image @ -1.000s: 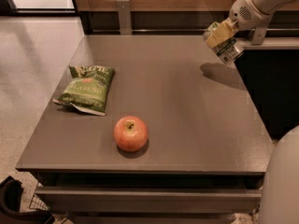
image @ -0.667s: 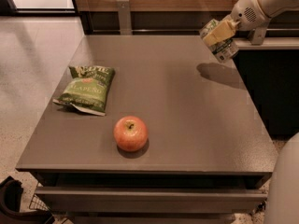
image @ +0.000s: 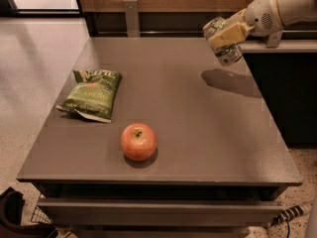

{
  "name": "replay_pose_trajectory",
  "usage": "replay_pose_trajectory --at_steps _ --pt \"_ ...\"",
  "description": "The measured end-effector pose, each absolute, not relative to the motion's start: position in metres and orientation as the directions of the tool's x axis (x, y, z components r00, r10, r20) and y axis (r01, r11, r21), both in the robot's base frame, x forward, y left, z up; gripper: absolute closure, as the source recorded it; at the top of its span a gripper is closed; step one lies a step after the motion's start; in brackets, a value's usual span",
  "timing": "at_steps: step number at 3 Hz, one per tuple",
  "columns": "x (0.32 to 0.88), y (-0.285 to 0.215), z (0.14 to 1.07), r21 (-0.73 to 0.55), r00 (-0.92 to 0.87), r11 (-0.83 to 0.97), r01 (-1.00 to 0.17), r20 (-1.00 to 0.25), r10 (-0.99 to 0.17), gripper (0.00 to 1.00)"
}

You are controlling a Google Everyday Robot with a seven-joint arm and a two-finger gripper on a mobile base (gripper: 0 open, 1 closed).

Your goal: Place 7up can upright

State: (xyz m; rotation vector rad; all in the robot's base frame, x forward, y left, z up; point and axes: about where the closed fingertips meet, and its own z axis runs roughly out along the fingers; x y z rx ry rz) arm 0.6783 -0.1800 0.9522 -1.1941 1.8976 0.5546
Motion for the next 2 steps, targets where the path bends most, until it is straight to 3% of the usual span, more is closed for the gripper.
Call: replay_pose_trajectory --at_steps 2 --pt "0.661 -0.155 0.939 -0.041 -0.117 0.376 -0.926 -0.915 -0.387 1.0"
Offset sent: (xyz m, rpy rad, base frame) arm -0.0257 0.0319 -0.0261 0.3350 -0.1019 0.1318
